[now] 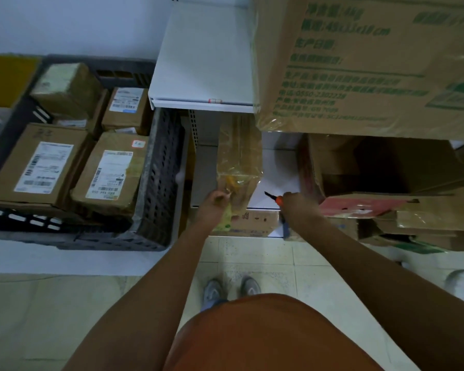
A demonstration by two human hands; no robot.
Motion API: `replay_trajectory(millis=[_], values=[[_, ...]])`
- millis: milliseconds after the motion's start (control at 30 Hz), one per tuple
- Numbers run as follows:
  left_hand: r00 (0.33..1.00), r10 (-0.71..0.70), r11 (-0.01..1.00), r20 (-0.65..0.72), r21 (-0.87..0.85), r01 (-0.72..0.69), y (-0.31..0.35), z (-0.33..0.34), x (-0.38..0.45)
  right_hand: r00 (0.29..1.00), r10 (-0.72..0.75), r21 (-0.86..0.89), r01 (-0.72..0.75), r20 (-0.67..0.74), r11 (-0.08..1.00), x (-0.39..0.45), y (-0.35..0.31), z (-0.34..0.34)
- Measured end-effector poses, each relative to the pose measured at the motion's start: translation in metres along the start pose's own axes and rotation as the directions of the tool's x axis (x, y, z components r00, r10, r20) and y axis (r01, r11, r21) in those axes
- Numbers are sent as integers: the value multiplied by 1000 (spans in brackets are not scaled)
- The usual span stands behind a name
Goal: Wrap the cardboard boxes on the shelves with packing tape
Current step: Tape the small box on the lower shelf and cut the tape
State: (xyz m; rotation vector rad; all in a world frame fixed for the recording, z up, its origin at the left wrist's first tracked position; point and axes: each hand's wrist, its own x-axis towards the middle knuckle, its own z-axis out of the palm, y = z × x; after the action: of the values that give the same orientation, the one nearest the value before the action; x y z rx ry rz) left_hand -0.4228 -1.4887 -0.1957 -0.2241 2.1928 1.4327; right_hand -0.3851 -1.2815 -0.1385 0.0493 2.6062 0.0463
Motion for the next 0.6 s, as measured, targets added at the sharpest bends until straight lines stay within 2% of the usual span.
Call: replay_trajectory(millis=[100, 200, 267, 333, 433, 500, 600], values=[[999, -9, 1000, 34, 6, 9, 6, -6, 0, 999, -29, 95, 33, -37, 995, -15, 16, 12], [991, -27, 997, 129, -66, 36, 16, -8, -17, 980, 16, 361, 59, -200, 931, -25, 12, 17], [985, 6, 992, 171, -122, 15, 21, -14, -34, 964, 65, 599, 105, -257, 794, -31, -1, 11], [979, 61, 991, 193, -127, -36, 26, -20, -51, 964, 94, 775, 140, -249, 616, -35, -16, 3], [959, 140, 986, 248, -124, -112, 38, -30, -73, 986, -11, 928, 163, -169, 334, -43, -38, -11], [942, 178, 982, 285, -118, -150, 48, -35, -84, 986, -78, 952, 166, -150, 257, -46, -47, -19], [917, 212, 977, 338, -110, -185, 58, -40, -94, 982, -69, 962, 184, -174, 200, -44, -53, -26]])
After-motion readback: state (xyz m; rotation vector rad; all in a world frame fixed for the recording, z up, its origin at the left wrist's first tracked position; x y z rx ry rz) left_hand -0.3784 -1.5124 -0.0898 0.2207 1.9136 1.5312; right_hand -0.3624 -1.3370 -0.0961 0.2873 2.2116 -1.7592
